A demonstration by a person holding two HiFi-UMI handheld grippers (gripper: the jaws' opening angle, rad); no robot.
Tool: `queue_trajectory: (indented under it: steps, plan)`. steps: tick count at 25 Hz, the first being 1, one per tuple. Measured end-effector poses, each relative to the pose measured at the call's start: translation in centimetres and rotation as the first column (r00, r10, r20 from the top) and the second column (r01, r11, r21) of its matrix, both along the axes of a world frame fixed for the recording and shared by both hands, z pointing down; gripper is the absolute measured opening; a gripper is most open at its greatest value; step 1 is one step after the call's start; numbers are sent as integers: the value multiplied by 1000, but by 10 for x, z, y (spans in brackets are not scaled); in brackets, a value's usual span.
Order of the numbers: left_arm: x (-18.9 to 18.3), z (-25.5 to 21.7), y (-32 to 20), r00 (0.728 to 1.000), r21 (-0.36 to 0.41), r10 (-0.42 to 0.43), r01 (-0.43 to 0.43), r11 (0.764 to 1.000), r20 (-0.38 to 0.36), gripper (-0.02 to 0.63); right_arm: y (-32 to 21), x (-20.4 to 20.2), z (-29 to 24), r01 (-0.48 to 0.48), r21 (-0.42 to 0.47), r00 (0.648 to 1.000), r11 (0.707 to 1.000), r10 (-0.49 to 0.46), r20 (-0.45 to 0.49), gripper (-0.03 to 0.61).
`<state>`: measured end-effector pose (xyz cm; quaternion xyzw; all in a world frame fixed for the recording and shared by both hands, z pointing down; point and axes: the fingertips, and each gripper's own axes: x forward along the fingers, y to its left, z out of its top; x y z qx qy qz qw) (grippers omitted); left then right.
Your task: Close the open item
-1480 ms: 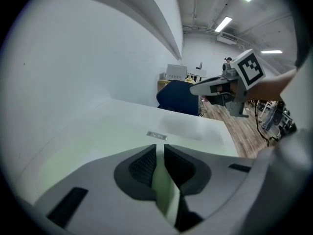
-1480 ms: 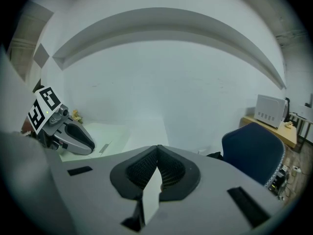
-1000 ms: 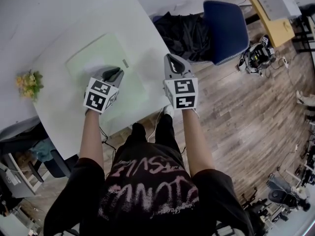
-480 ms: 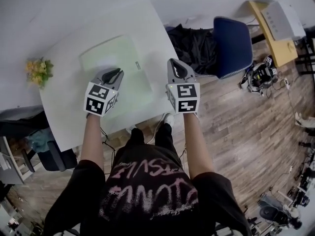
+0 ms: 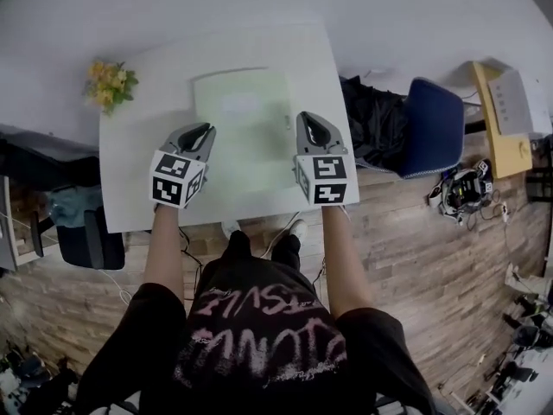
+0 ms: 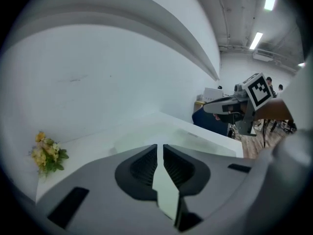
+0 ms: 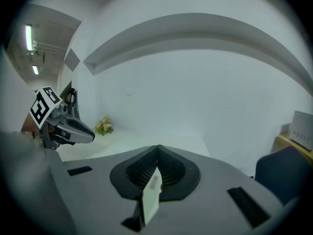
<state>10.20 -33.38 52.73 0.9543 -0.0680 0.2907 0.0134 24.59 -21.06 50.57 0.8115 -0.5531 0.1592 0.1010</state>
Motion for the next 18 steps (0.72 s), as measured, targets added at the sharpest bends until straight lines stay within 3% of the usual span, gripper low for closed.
queue_trajectory:
  steps: [9,18]
  plan:
    - [-60,-33,-25,985,39,-154,158,987,-82,14,-46,-48,-26,130,35,991,991,-129,-35,11]
    - [-83,-72,-42,954,96,-242,262,960,-177,5,-58,-60,-57,181,75,982,981,-175,-76,11]
